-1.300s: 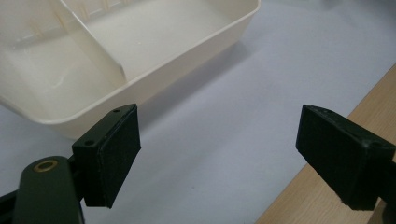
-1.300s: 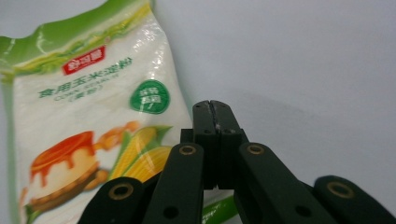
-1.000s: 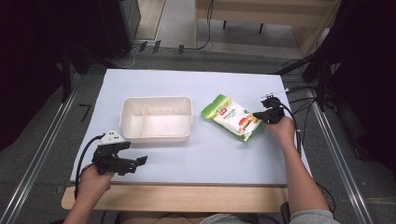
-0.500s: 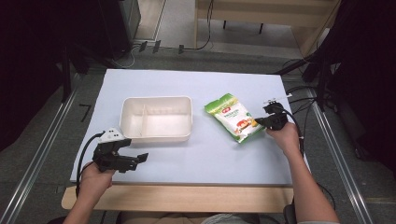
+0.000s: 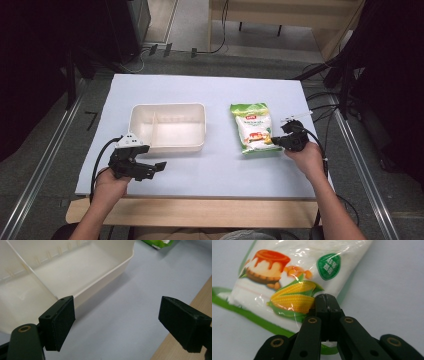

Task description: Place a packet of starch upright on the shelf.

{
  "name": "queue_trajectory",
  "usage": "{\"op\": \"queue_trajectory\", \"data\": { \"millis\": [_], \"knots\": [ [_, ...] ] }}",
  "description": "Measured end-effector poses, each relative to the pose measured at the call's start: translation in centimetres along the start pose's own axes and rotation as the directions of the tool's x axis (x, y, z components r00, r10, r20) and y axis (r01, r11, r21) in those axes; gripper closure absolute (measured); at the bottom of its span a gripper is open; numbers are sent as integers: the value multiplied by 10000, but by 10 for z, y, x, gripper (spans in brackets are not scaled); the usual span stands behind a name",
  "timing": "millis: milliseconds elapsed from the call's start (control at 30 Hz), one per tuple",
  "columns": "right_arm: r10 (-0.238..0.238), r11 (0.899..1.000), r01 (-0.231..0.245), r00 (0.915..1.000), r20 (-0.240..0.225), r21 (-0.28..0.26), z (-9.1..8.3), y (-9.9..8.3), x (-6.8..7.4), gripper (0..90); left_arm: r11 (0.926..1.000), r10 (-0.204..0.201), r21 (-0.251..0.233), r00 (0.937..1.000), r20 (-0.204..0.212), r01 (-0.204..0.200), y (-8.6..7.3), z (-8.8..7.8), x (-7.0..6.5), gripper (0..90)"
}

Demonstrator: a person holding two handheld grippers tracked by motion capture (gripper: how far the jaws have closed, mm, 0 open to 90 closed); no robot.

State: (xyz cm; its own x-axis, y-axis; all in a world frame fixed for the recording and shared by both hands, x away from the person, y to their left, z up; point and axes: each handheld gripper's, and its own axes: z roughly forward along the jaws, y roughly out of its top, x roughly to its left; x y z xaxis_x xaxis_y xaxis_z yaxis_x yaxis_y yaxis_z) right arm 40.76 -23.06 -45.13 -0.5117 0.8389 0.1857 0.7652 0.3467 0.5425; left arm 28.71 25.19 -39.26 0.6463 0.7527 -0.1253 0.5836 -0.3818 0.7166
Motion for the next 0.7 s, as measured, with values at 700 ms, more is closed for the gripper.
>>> {"op": "queue_trajectory", "data": {
  "millis": [700],
  "knots": [
    [818,9911,-793,9965,189,-1065,-7,45,-17,645,9999,60,113,9999,87,-61,1,4,0,147]
  ]
}}
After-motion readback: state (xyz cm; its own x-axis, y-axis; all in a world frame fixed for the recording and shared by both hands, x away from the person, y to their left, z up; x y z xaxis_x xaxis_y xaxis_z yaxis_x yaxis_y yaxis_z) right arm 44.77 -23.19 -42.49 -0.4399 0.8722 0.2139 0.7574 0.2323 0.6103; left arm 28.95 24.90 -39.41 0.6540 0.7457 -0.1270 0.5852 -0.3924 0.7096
